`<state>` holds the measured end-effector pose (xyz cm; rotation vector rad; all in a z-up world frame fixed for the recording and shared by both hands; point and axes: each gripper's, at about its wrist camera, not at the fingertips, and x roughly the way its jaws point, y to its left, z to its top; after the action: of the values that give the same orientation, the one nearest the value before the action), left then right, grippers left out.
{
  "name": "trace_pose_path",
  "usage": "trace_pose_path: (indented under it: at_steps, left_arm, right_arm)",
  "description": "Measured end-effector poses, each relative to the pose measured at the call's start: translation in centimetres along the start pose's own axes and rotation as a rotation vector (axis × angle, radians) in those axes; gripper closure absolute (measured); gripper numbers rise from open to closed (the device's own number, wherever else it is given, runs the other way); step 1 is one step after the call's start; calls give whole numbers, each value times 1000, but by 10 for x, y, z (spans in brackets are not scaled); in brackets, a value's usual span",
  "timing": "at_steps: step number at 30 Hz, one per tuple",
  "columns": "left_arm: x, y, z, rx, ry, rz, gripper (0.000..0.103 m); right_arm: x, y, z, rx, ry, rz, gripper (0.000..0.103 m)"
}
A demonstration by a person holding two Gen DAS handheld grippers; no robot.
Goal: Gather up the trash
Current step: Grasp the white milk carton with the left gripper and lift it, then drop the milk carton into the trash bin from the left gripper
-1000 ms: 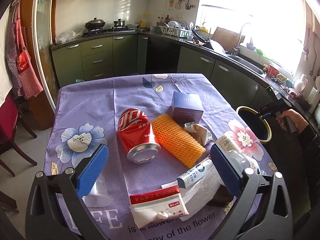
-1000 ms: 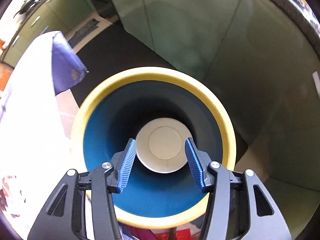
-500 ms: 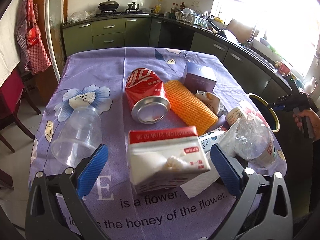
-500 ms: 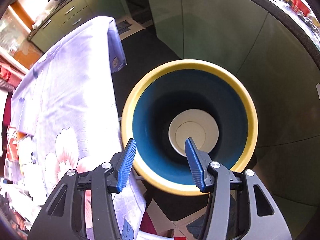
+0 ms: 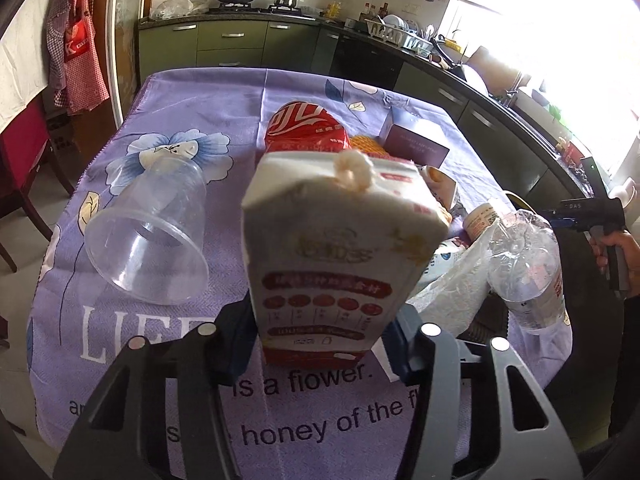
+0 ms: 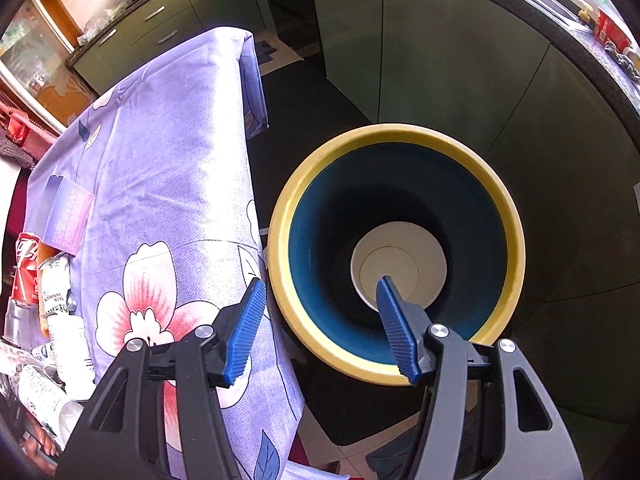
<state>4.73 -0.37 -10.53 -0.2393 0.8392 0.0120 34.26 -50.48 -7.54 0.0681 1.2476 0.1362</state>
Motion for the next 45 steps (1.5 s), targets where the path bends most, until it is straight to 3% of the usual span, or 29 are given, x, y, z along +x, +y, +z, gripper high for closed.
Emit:
trace_pose_path:
  at_steps: [7,14,19,25,29,34,40,45]
  left_arm:
    - [-12,-6,14,40,-39,-3,53]
    - [-38,-34,56,164,-115,-49,53]
    - [-41,-92,102,319,-81,-221,53]
    - [-26,-197,141,517,-37,-437,53]
    - [3,-274,154,626,-10,-527,53]
    - [78,-359,161,657,134,-587,53]
    - [178,-433,140,708,273,-557,53]
    - [240,-462,117,714,374,-463,52]
  right_arm:
    - [-7,-6,-11,2,-22,29,45]
    - [-13,-17,-24,33,-63,52,45]
    - [-26,-34,-36,73,-107,57,45]
    - [-47,-62,-55,118,-160,49,45]
    - [-58,-80,-66,140,-192,47,45]
    - [-59,-102,-82,167,-195,48,45]
    - [-50,-123,-97,206,-179,49,45]
    - [-42,-131,-102,222,-159,51,45]
